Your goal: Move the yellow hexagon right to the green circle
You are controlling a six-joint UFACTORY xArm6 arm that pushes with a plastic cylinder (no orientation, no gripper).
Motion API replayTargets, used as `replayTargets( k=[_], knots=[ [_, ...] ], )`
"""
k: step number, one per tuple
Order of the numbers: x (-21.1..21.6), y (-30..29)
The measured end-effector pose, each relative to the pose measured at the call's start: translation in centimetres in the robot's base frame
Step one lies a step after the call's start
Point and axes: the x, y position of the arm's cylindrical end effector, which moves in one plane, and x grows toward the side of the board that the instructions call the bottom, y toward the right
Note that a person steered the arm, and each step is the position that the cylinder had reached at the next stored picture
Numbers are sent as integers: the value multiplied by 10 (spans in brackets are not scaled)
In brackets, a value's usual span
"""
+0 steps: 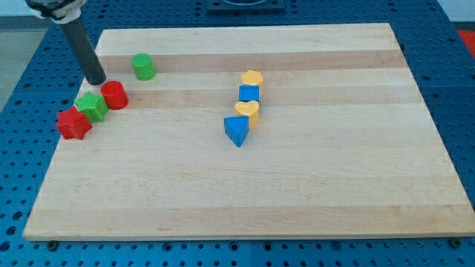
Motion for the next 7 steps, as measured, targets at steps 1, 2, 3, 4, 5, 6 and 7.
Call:
replayTargets(
  k=[1, 2, 3, 4, 5, 6, 7],
  knots=[
    [-21, 46],
    [-22, 117],
    [-23, 129],
    [-19, 101],
    [4, 106],
    [25, 137],
    [36, 162]
  ],
)
